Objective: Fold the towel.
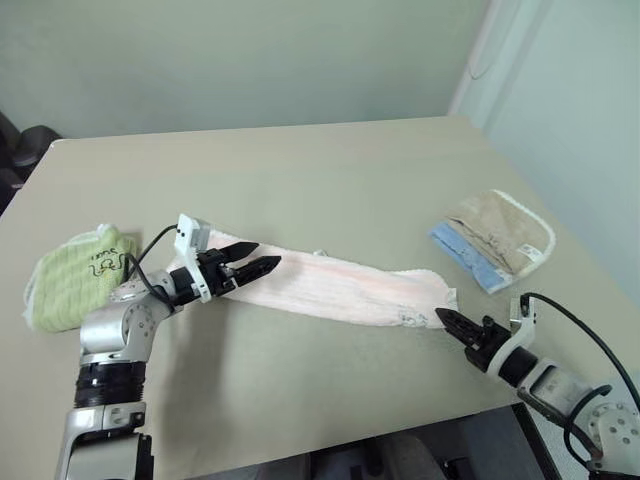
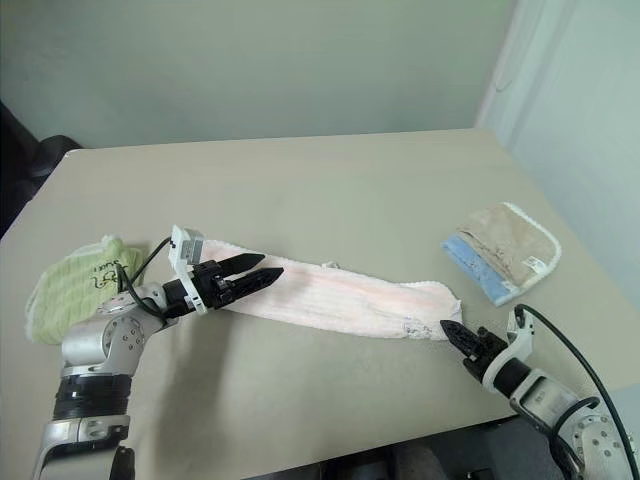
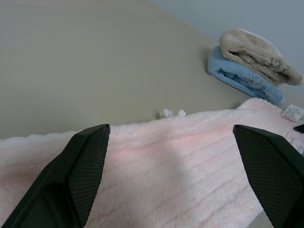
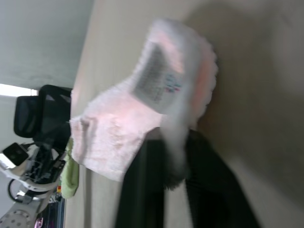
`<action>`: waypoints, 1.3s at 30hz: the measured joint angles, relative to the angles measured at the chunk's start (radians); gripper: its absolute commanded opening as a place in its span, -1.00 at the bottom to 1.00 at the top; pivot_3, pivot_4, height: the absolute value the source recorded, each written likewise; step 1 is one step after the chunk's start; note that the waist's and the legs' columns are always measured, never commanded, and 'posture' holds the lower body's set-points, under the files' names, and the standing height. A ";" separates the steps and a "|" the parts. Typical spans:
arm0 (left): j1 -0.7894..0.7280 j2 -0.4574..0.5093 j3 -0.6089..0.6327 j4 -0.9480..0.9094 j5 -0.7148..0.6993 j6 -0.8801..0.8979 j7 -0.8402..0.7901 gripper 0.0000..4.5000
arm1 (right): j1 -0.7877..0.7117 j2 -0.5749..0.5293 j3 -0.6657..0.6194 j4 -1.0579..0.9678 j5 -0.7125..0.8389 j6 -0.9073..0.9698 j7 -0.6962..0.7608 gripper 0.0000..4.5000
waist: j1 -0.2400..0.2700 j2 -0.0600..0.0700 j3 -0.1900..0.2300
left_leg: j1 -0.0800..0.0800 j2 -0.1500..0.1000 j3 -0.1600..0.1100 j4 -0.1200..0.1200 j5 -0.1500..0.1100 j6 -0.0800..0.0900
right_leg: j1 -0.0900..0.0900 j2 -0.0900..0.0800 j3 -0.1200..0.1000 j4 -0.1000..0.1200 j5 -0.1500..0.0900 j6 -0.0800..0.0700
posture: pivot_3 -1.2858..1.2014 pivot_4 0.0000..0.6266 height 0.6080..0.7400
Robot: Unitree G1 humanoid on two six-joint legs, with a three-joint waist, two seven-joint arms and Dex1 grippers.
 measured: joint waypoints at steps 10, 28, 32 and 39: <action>-0.003 -0.014 0.000 0.000 0.001 -0.002 0.002 1.00 | -0.037 -0.206 -0.160 0.061 -0.059 0.009 0.128 -0.99 | 0.013 0.004 0.001 | -0.003 -0.001 -0.001 -0.002 -0.002 0.002 | -0.003 -0.001 0.000 0.003 -0.001 0.001 | 0.03 -0.52 1.00; -0.016 -0.040 -0.009 0.002 0.003 -0.013 0.021 1.00 | -0.433 -0.412 0.201 -0.135 -0.484 0.117 0.457 -0.99 | 0.004 0.006 0.001 | 0.000 -0.002 0.000 0.000 0.005 0.011 | 0.000 -0.001 0.000 0.003 0.000 0.002 | 0.03 -0.52 1.00; -0.015 -0.046 -0.009 0.002 0.003 -0.016 0.022 1.00 | -0.596 -0.365 0.338 -0.062 -0.605 0.130 0.535 -0.99 | 0.004 0.006 0.001 | 0.001 -0.002 -0.001 0.000 0.007 0.016 | 0.000 -0.001 0.000 0.003 0.005 0.001 | 0.03 -0.52 1.00; -0.017 -0.062 -0.015 0.003 0.004 -0.028 0.026 1.00 | -0.771 -0.206 0.565 0.077 -0.815 0.137 0.648 -0.99 | 0.005 0.006 0.001 | 0.002 -0.001 -0.002 -0.001 0.007 0.016 | -0.001 -0.001 -0.002 0.003 0.010 -0.004 | 0.03 -0.52 1.00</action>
